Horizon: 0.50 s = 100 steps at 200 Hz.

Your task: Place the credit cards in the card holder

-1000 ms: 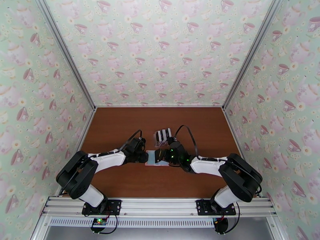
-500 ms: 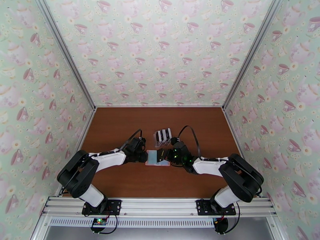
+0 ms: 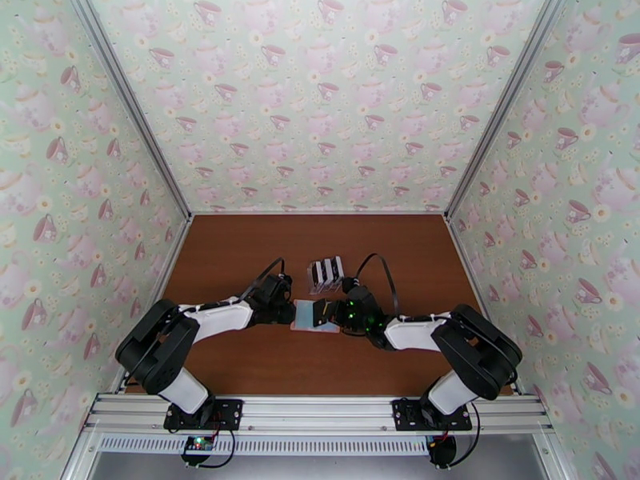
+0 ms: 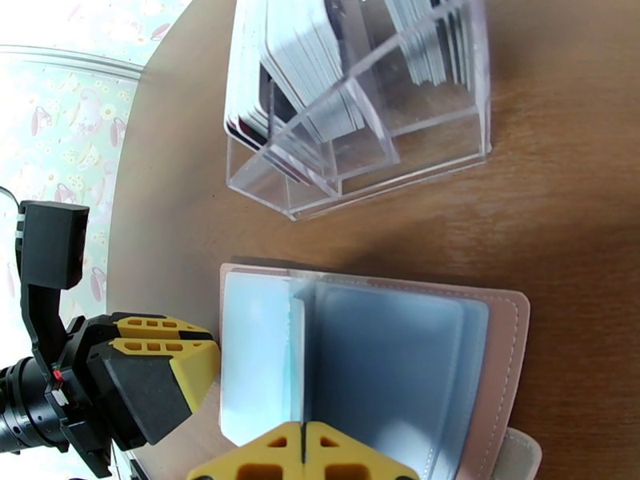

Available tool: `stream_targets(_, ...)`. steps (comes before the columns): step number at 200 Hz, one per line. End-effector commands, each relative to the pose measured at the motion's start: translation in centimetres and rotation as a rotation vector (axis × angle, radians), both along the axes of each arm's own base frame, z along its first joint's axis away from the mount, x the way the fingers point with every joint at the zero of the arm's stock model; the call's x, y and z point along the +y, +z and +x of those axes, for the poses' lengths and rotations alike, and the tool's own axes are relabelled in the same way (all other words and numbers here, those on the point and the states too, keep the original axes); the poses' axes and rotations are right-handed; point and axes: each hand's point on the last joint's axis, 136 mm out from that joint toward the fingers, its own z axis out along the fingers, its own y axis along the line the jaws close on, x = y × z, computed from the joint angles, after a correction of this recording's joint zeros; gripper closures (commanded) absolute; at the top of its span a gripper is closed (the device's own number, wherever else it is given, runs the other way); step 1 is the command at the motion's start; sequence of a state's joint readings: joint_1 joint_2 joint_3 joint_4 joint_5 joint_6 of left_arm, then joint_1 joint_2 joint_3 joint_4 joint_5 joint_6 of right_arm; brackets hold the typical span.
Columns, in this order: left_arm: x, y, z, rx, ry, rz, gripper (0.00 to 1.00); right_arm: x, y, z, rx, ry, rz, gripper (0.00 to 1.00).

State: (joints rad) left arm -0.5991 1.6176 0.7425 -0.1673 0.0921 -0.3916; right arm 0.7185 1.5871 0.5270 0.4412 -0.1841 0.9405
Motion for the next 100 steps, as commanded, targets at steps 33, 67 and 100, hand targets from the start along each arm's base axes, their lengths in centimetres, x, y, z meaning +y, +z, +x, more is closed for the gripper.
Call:
stream_targets(33,0.36,-2.62,-2.12,0.104,-0.028,0.032,0.77,-0.48,0.41,-0.15,0.001,-0.016,0.004,1.00)
stream_targets(67,0.27,-2.62,-2.12,0.105,-0.030,0.030,0.77,-0.20,0.17,-0.15,0.010,-0.008,0.013,1.00)
stream_targets(100,0.22,-2.70,-2.13,0.108,-0.031,0.027,0.77,0.29,-0.23,-0.11,0.020,0.002,0.031,1.00)
